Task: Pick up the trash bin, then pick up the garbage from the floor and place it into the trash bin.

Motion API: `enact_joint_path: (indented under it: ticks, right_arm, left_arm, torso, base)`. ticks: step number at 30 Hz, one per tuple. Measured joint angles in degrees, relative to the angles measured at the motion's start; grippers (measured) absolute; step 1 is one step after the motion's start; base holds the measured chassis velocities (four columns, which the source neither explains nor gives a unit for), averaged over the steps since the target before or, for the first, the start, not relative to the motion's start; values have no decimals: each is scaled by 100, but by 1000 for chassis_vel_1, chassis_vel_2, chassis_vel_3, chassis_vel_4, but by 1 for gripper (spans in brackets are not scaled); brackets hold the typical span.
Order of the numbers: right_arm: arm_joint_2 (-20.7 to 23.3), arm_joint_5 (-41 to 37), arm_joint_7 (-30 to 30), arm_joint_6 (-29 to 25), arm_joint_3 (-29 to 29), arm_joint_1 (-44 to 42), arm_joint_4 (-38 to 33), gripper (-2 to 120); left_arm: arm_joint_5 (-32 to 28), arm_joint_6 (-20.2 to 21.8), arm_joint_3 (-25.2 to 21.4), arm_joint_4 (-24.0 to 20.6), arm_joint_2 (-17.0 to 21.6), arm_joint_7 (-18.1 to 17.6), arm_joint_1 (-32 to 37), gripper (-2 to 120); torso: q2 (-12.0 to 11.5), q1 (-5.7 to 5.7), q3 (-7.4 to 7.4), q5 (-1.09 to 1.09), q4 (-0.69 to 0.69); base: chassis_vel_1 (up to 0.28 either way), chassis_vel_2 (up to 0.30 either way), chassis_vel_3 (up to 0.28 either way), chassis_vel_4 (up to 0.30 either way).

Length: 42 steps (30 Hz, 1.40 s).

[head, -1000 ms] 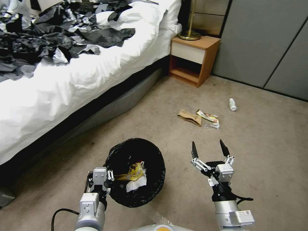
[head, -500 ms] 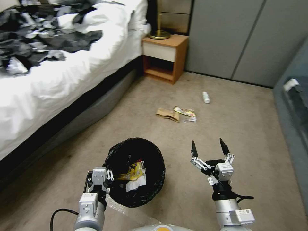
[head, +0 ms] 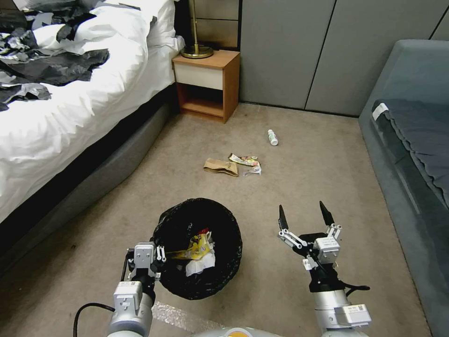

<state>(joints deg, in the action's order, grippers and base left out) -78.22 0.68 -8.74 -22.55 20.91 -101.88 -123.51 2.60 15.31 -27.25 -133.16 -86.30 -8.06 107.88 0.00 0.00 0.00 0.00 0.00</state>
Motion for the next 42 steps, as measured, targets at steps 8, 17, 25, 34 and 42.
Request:
enact_joint_path:
  ticks: [8, 17, 25, 34, 42]
  right_arm:
    - [3, -15, 165, 5, 70, 6, 9, 100]
    - [-7, -16, 175, -16, 70, -14, 23, 100]
    - [-6, -52, 177, -15, 61, 13, 55, 100]
    - [19, -86, 190, 1, 71, 50, 53, 100]
    - [27, -101, 190, 4, 68, 76, 53, 100]
  left_arm:
    - [5, 0, -4, 0, -1, -2, 1, 1]
    - [32, -24, 10, 24, -2, 3, 29, 1]
    - [37, -52, -9, 18, 12, 30, 54, 1]
    - [36, -52, -16, -10, 13, 53, 44, 1]
    - [39, -53, -22, -35, 4, 54, 53, 1]
  torso:
    - [0, 0, 0, 0, 0]
    - [0, 0, -1, 0, -1]
    - [0, 1, 0, 3, 0]
    - [0, 1, 0, 2, 0]
    - [0, 1, 1, 0, 0]
  base:
    - [0, 0, 0, 0]
    - [-47, 42, 28, -38]
    - [-197, 178, 188, -186]
    - [-265, 260, 264, -272]
    - [-300, 294, 296, -294]
